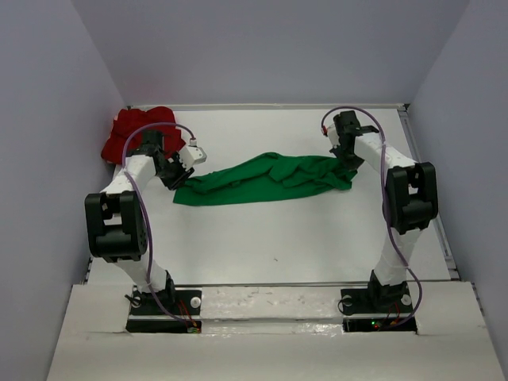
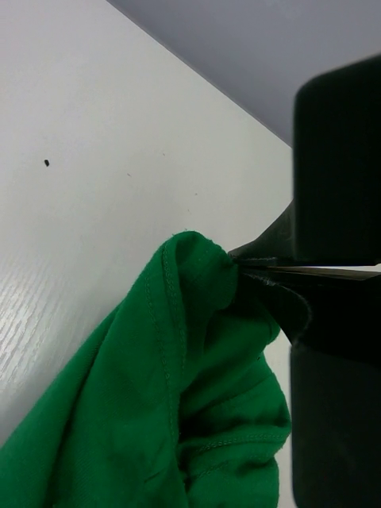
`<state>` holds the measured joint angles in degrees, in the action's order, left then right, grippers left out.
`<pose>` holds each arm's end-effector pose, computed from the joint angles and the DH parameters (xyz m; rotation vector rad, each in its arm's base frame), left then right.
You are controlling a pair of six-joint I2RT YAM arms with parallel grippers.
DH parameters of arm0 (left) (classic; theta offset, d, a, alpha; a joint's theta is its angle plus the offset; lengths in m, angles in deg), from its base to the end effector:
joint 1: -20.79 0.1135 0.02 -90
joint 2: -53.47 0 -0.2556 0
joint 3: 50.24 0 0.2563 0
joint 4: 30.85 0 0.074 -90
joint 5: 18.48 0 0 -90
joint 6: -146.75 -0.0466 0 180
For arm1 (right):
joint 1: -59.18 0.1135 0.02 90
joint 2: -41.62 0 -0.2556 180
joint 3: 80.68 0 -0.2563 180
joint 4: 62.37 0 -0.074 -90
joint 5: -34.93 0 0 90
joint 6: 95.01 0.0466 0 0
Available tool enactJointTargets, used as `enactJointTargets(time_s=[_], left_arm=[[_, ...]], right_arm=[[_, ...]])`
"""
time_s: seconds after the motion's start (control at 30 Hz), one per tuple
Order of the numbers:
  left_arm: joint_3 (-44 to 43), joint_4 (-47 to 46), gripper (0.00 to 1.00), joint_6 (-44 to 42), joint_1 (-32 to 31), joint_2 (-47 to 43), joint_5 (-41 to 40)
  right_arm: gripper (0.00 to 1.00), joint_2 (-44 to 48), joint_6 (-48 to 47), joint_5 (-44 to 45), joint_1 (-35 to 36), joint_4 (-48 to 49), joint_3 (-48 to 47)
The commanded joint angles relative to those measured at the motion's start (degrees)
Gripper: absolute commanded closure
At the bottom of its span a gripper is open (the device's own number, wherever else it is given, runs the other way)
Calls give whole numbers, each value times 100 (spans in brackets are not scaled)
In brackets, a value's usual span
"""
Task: Fold and stack the t-shirts
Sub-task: Flatten out the tshirt
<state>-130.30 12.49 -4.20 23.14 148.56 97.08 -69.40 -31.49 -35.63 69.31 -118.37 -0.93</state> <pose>0.3516 -0.0057 0.2028 1.3334 2.0551 -0.1087 0.4063 0.0568 0.1958 -0.7686 2.6305 -0.5444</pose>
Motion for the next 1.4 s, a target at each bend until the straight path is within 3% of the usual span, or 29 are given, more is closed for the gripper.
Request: enactJointTargets(time_s=[0.0,0.27,0.6,1.37], left_arm=[[-10,-79,59,-242,2,-139,204],[78,-212,48,-312,-24,-228,405],[236,-441,44,-426,-489,-193,168],[113,149,47,-945,-666,335,177]], right_arm=[[100,-147,160,-28,-37,-184,-372],[100,-297,187,-46,-37,-325,-565],[100,-332,196,-46,-37,-342,-530],[100,-420,213,-2,-37,-377,-539]])
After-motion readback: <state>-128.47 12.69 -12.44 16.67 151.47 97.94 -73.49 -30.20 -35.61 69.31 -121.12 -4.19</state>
